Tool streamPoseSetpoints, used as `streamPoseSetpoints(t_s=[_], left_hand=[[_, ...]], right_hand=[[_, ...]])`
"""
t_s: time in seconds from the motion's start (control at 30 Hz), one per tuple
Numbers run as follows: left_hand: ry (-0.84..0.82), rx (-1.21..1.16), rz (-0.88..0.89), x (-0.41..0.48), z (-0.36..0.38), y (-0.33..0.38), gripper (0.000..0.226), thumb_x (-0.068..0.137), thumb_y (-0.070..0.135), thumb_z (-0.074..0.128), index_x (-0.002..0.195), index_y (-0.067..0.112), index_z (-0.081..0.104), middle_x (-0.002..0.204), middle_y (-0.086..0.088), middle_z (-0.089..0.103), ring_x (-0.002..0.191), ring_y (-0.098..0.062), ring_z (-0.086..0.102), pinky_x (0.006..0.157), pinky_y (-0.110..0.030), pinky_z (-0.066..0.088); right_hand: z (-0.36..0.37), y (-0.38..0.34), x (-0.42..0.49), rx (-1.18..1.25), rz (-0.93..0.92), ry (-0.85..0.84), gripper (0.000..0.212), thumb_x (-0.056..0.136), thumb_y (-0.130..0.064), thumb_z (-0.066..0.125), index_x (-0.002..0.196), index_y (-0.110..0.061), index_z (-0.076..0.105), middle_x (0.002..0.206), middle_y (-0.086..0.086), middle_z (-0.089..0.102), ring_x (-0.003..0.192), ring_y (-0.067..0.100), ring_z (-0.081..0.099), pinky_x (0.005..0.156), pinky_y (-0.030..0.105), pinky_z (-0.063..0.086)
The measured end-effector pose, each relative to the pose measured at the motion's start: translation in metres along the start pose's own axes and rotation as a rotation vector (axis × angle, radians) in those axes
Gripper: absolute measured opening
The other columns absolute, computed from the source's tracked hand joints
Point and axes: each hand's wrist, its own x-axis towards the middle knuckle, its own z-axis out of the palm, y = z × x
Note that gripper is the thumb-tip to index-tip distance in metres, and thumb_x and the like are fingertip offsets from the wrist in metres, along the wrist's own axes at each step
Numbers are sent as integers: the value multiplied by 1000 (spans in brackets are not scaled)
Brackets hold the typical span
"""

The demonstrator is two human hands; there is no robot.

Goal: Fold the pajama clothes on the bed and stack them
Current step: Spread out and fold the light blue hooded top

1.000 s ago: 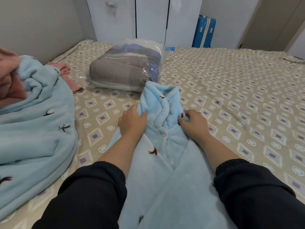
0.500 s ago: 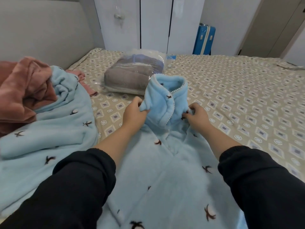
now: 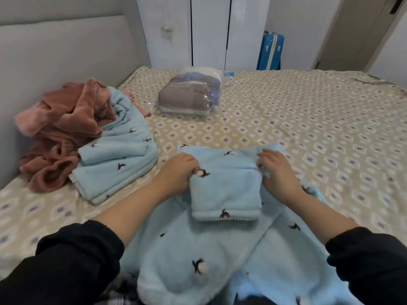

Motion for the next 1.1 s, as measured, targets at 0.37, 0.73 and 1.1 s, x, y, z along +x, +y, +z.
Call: streamPoseSetpoints(t_s=[0.37,0.73,1.1], left_hand=[[84,-662,-849,-51,32,47,34,95,35,55,120,12,56,120,-9,60,107,-26,57,92,-39,47],[146,-814,-716,-53,26,74,16,82,15,72,95,22,66,72,7,65,58,0,57,54,-15,44],[451,-718,-885,-26,13,-5,18,89,7,53,97,18,66,97,-7,69,84,-20,63,82,-36,52]], right_hand=[[3,-42,-45,369,695,-56,34,92,-14,52,59,-6,53,68,13,53,71,26,50,67,36,39],[-11,-65,-49,440,741,-9,31,82,-18,57,62,-17,33,56,-7,38,52,10,37,49,26,27],[-15,18,-37,328,909,68,29,91,-34,55,74,-12,50,62,-1,54,56,15,47,51,29,34]])
